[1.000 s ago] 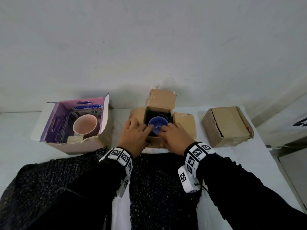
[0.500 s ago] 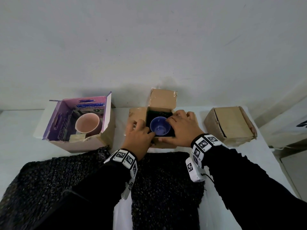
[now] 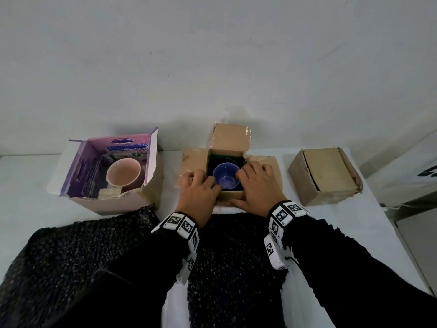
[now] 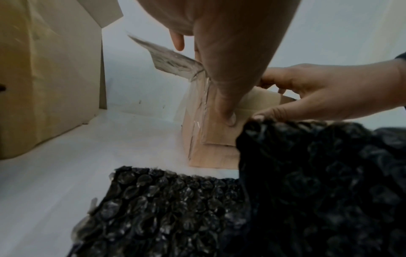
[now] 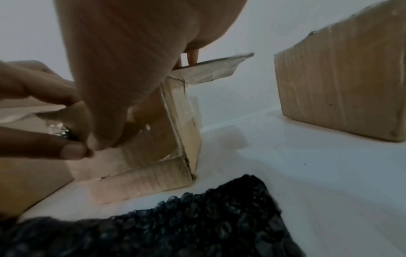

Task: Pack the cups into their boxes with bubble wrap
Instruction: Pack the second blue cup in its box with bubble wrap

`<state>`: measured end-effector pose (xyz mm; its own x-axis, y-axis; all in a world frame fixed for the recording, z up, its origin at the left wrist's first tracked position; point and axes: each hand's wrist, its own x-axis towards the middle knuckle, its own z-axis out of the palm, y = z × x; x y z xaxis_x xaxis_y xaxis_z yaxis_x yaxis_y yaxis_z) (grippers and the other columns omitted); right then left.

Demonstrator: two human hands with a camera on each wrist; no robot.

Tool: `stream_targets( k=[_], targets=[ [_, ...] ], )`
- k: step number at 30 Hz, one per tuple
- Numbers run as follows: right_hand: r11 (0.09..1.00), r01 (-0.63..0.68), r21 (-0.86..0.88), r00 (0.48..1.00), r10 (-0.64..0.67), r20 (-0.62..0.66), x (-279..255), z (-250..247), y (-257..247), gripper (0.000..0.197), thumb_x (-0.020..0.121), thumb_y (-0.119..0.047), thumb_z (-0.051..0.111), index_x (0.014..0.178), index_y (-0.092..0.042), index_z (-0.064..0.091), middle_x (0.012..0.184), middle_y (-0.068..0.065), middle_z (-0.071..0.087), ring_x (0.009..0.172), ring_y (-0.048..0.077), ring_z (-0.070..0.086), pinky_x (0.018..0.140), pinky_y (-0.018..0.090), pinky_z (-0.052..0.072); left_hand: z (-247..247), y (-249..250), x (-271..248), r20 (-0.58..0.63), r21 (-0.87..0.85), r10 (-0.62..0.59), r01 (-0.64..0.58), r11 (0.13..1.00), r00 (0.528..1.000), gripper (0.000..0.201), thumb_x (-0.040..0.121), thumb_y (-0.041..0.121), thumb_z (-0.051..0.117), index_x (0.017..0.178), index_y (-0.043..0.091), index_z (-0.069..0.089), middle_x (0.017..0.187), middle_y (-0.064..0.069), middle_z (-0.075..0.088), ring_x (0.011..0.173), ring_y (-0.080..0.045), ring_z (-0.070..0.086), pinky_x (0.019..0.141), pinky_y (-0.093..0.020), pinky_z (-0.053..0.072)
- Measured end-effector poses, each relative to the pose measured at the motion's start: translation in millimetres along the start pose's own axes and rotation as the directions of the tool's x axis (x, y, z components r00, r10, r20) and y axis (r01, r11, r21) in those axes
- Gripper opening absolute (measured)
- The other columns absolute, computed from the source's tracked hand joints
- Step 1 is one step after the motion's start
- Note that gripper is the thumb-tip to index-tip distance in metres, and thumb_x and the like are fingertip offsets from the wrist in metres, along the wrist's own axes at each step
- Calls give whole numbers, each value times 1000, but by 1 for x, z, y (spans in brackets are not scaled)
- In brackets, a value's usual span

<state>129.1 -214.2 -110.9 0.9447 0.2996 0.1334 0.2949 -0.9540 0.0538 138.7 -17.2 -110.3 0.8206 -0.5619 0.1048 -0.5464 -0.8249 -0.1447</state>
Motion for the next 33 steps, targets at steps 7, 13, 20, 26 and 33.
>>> stream_targets(
  k=[7, 13, 20, 26, 33],
  targets=[
    [955, -14, 296, 998, 31, -53, -20, -17, -5, 42, 72, -53, 66, 102, -26, 55, 105, -6, 55, 103, 19, 45, 83, 35, 35, -7, 1, 0, 64, -59, -20, 24, 998, 998, 35, 83, 42, 60, 117, 31, 63, 123, 5, 56, 121, -28, 35, 96, -44, 26],
    [706, -220, 673, 943, -23, 333, -72, -28, -23, 55, 62, -77, 66, 96, -34, 60, 80, -13, 62, 82, 2, 54, 70, 24, 46, 0, 4, -29, -30, -243, -52, 43, 969, 998, 54, 73, 44, 62, 122, 23, 58, 127, -1, 55, 121, -29, 39, 93, -48, 39],
    [576, -322, 752, 940, 101, 325, -95, -14, -25, 26, 71, -35, 81, 69, -30, 55, 73, -9, 58, 69, 9, 55, 69, 30, 44, -6, 14, -67, -170, -542, -151, 36, 839, 974, 54, 87, 67, 40, 108, 20, 56, 121, 0, 51, 108, -22, 47, 88, -40, 44],
    [377, -260, 889, 943, 296, 151, -85, -47, -30, 32, 84, -27, 72, 66, -23, 46, 62, -12, 47, 62, 8, 46, 65, 30, 36, -15, 23, -82, 259, -810, -4, 220, 544, 966, 51, 78, 50, 71, 118, 21, 58, 105, 4, 68, 100, -15, 64, 81, -25, 48],
    [365, -231, 902, 955, 262, 139, -85, -83, -15, 17, 89, -30, 67, 101, -22, 60, 94, 2, 70, 89, 14, 67, 81, 33, 51, -45, 9, -69, 187, -865, -141, 231, 445, 972, 10, 99, 19, 46, 107, 12, 48, 93, -2, 61, 93, -26, 59, 69, -27, 40]
  ],
)
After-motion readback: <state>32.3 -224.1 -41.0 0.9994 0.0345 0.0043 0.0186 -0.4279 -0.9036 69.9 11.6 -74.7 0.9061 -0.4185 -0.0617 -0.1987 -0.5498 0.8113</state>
